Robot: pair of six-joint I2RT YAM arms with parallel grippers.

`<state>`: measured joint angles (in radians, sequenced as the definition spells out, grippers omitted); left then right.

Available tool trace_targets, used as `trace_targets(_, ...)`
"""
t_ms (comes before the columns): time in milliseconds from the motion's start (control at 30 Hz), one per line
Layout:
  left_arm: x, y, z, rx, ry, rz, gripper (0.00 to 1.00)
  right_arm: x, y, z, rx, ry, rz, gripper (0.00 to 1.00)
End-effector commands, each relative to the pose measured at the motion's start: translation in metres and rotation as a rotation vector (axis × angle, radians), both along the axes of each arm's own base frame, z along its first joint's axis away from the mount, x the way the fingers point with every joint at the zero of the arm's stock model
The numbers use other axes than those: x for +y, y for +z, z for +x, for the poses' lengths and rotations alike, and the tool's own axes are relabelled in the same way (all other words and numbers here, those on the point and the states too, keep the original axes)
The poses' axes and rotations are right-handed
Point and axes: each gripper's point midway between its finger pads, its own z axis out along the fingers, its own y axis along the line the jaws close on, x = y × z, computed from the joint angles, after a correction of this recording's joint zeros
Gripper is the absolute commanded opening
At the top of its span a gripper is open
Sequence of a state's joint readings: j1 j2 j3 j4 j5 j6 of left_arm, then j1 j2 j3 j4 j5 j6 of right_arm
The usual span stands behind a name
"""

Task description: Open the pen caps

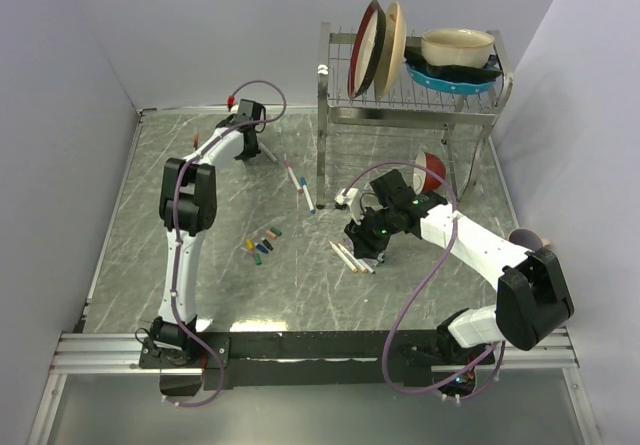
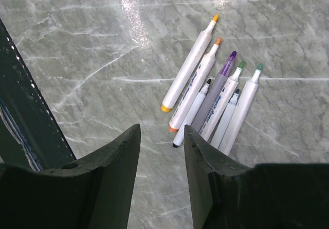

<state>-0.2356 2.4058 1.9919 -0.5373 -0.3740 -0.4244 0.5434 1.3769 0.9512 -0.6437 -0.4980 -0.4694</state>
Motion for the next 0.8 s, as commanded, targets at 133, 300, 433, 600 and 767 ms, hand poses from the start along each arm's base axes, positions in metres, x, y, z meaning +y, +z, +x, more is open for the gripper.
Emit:
trace_targets(133, 0.003, 0.020, -0.045, 0.019, -0.021, -0.043, 0.01, 0.010, 0.025, 0.010, -0.075, 0.016, 0.045, 0.47)
trace_targets(300, -0.012, 0.049, -0.070, -0.056, -0.022, -0.184, 0.01, 0.011, 0.022, 0.008, -0.062, 0.025, 0.046, 0.47)
trace_targets(433, -0.031, 0.104, -0.097, -0.204, -0.073, -0.359, 0.01, 0.015, 0.024, 0.005, -0.054, 0.045, 0.072, 0.47)
trace_targets(600, -0.068, 0.124, -0.159, -0.314, -0.194, -0.568, 0.01, 0.022, 0.032, 0.001, -0.056, 0.052, 0.129, 0.47)
trace_targets(767, -0.102, 0.149, -0.232, -0.453, -0.311, -0.774, 0.01, 0.030, 0.046, 0.000, -0.078, 0.054, 0.203, 0.47)
